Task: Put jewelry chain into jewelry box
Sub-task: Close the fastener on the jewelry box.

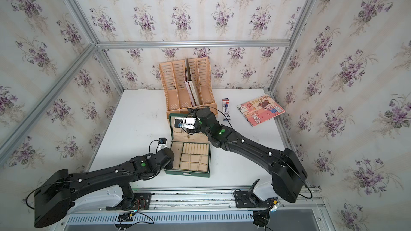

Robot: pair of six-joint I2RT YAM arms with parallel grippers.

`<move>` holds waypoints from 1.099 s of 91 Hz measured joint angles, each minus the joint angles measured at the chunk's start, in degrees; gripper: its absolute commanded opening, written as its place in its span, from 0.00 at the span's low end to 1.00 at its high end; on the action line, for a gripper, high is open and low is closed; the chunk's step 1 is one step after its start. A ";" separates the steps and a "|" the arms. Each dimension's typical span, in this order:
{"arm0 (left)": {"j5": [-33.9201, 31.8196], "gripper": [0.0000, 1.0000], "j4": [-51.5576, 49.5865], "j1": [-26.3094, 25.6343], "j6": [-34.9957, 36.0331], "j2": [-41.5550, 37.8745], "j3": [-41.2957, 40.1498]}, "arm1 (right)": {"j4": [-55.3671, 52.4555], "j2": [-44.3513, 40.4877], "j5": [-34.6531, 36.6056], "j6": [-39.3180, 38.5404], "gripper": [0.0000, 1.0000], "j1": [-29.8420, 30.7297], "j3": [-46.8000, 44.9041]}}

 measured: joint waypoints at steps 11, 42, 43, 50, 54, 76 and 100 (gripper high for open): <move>-0.13 0.00 0.11 0.00 -0.02 0.26 0.04 | -2.93 1.99 -1.73 -0.09 0.73 0.00 1.42; -0.31 0.00 0.37 -0.04 -0.02 0.79 -0.11 | -3.52 7.67 -0.83 -2.27 0.70 -0.20 3.17; -0.31 0.00 0.39 -0.04 -0.02 0.79 -0.11 | -3.52 7.76 -0.85 -2.36 0.70 -0.24 3.23; -0.33 0.00 0.42 -0.04 -0.02 0.81 -0.11 | -3.54 8.68 -0.83 -2.49 0.69 -0.33 3.98; -0.33 0.00 0.39 -0.04 0.00 0.79 -0.11 | -3.52 8.87 -0.83 -2.49 0.68 -0.35 4.28; -0.85 0.00 1.75 -0.04 0.04 1.44 -0.33 | -3.37 8.85 -1.46 -2.64 0.68 -0.33 4.48; -1.42 0.00 2.58 -0.04 0.33 2.19 -0.20 | -2.84 8.90 -1.62 -2.69 0.63 -0.44 4.44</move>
